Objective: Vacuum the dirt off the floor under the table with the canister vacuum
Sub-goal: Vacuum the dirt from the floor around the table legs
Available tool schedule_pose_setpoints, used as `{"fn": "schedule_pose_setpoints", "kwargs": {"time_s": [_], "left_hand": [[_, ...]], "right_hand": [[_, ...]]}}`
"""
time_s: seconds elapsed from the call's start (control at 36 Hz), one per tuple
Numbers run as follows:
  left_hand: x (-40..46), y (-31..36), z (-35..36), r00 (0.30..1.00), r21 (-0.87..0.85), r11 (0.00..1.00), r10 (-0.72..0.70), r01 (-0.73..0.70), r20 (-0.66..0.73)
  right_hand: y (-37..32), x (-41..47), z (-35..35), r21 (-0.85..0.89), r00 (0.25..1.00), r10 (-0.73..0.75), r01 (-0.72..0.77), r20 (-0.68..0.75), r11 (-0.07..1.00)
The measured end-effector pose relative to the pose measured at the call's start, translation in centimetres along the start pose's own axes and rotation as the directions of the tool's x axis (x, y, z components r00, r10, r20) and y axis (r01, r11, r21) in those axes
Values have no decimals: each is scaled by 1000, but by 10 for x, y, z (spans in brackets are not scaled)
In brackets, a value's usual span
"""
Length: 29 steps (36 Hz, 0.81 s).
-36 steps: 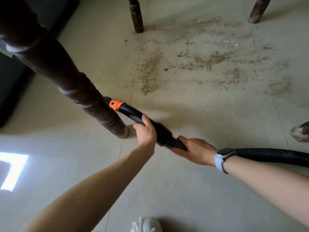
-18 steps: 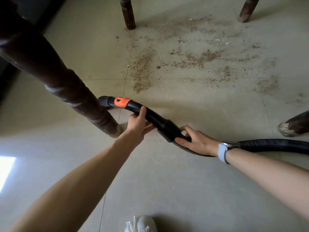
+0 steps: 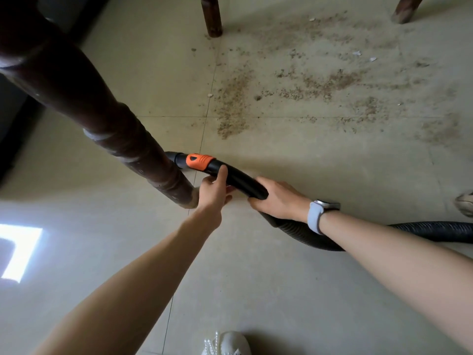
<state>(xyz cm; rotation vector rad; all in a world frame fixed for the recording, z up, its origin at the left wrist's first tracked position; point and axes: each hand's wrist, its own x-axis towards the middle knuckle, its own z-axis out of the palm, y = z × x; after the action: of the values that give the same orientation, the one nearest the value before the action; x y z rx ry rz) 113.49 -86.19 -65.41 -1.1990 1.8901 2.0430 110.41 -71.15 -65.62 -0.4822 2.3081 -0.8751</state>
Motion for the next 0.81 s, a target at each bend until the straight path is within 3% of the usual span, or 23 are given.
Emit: {"fn": "schedule_pose_setpoints", "kwargs": {"time_s": [0.17, 0.56, 0.81], "left_hand": [[-7, -6, 13, 1000, 24, 1000, -18, 18, 23], [-36, -24, 56, 994, 50, 998, -54, 49, 98], [-23, -13, 52, 996, 31, 997, -74, 72, 40]], "right_hand": [[26, -31, -8, -48, 999, 44, -45, -7, 998], [60, -76, -27, 30, 992, 120, -121, 31, 992], [53, -56, -30, 107, 993, 101, -107, 57, 989]]}}
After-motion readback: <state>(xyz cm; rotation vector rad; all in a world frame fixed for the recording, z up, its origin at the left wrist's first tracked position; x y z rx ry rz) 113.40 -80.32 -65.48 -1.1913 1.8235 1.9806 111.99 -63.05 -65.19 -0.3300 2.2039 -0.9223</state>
